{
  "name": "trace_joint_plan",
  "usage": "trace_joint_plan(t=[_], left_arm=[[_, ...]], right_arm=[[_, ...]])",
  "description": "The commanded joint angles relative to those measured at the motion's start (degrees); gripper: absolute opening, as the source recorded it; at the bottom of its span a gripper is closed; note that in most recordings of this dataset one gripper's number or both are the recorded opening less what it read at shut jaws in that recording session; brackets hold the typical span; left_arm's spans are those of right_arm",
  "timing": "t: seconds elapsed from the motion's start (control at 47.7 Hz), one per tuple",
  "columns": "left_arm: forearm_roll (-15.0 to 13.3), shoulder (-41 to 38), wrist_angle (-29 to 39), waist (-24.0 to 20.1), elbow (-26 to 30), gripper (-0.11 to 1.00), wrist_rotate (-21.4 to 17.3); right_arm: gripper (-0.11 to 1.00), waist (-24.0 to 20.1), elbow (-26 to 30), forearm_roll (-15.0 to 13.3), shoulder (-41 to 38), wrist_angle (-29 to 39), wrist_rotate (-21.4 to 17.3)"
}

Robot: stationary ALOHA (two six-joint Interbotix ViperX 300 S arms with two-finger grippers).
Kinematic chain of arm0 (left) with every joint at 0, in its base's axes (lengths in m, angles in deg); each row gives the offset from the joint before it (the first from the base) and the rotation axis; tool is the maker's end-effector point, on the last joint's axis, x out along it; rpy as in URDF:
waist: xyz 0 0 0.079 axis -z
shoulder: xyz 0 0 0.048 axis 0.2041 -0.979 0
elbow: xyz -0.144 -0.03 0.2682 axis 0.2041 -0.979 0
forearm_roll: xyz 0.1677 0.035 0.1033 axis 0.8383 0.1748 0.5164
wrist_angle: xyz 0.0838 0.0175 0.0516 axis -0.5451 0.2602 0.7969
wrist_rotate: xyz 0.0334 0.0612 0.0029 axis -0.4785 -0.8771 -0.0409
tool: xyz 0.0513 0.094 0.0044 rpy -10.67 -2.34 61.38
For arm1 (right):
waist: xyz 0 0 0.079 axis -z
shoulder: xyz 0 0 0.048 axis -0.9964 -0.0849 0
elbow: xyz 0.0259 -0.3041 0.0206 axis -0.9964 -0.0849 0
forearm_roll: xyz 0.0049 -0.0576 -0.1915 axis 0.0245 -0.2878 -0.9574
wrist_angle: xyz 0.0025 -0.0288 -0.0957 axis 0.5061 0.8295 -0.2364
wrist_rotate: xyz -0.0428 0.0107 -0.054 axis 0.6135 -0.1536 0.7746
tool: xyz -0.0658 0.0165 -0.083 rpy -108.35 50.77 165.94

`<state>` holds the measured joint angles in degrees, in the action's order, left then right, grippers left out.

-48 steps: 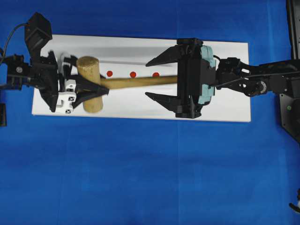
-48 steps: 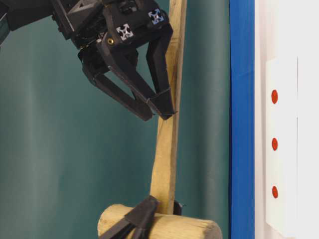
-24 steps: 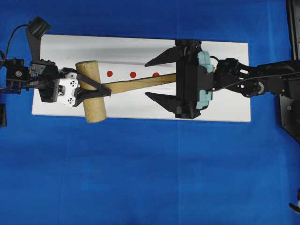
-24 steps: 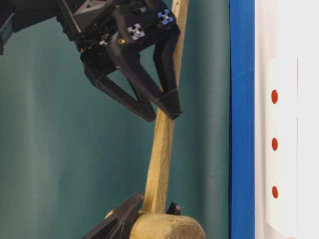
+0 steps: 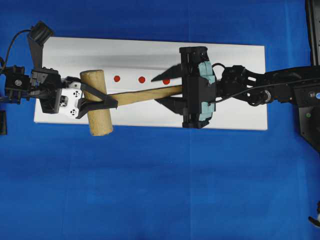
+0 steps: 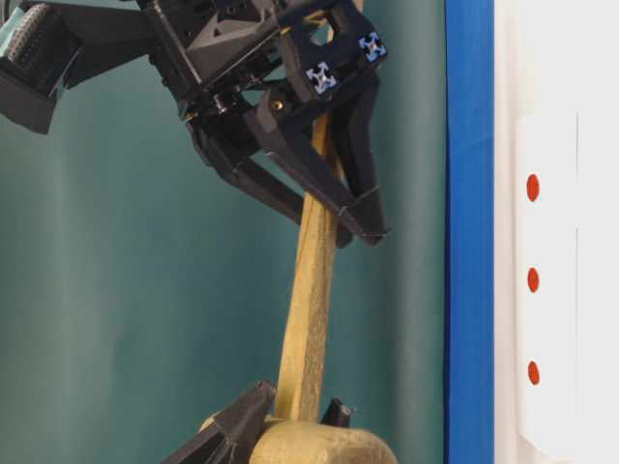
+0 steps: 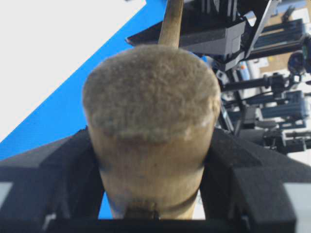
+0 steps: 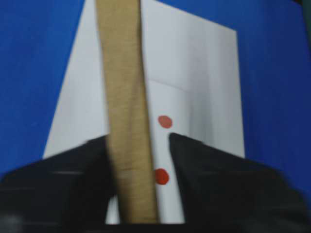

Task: Hit the mark with a hammer.
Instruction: 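Release the mallet head with the left gripper and withdraw left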

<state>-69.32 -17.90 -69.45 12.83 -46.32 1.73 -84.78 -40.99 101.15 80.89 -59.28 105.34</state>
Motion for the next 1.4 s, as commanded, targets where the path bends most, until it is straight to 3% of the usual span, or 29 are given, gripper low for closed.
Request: trace_joint_plan(t=[0.0,0.063,0.692,0.838,0.901,1.383], left_arm=[[0.1,0.9,0.3,0.0,1.8,0.45,0.1],[0.1,0.8,0.6,0.2,2.0,0.45,-0.2],[0.1,1.5,1.9,-1.5,1.6,0.46,-0.6],[0.1,1.5,2.0,-0.8,1.7,0.82,-0.6],[0.1,1.5,2.0,-0.8,1.6,0.91,-0.5],[0.1,9.2,9.6,-0.8,-3.6,0.88,-0.2]], right_arm=[[0.16,0.2,1.5,-0.1,0.5,0.4,0.0],[0.08,0.2,1.5,-0.1,0.5,0.5,-0.1],[0.08,0.3,2.5,0.2,0.5,3.6,-0.9],[0.08,0.4,2.5,0.3,0.6,3.6,-0.9],[0.08,0.4,2.5,0.3,0.5,3.6,-1.0],[0.08,0.7,-4.4,3.9,7.9,3.3,-1.3]])
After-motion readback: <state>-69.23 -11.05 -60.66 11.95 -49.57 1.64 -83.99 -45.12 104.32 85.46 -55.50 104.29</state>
